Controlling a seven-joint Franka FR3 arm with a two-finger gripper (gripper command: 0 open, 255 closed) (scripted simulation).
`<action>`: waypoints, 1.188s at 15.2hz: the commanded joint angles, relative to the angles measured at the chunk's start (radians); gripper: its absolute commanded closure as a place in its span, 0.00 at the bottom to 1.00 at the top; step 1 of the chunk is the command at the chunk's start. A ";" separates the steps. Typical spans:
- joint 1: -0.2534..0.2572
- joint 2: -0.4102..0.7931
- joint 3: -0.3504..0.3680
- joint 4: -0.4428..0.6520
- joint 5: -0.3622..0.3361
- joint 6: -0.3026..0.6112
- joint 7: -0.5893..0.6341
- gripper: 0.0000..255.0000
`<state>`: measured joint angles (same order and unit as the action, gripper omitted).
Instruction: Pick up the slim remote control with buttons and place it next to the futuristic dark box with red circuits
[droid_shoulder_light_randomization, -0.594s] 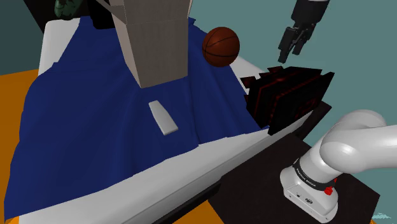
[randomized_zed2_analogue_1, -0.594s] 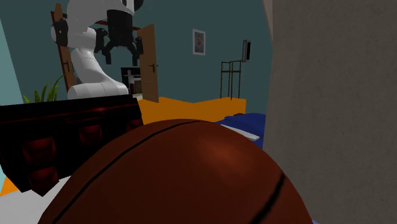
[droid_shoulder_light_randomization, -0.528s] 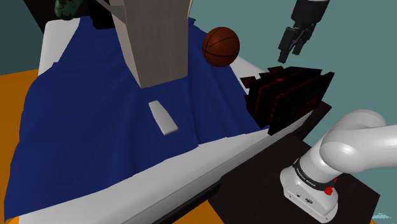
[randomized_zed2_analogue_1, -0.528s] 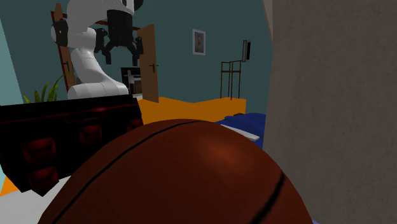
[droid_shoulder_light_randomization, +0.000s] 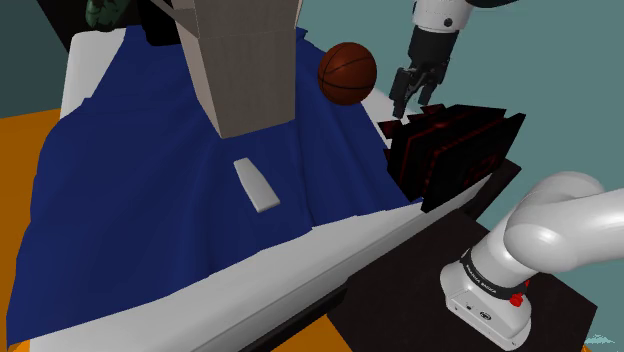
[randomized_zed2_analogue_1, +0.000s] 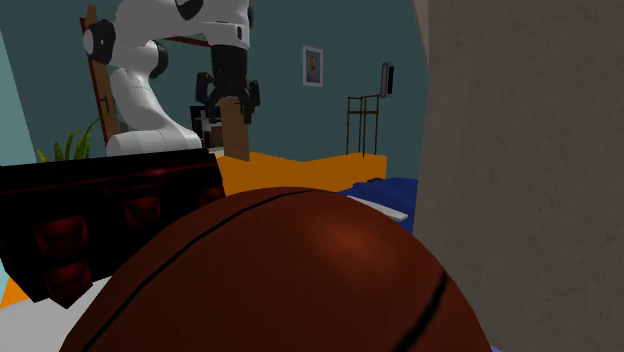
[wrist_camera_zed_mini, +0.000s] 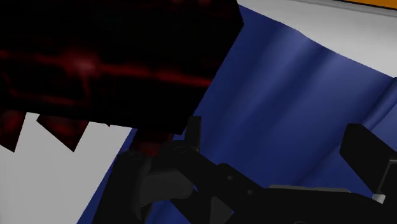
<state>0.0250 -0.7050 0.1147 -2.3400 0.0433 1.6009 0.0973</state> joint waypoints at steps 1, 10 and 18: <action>0.008 0.042 0.035 -0.001 0.022 0.047 0.043 0.00; 0.027 0.294 0.179 0.053 0.061 0.258 0.220 0.00; 0.034 0.576 0.289 0.191 0.004 0.404 0.398 0.00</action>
<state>0.0596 -0.1665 0.3939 -2.1657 0.0597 1.9840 0.4757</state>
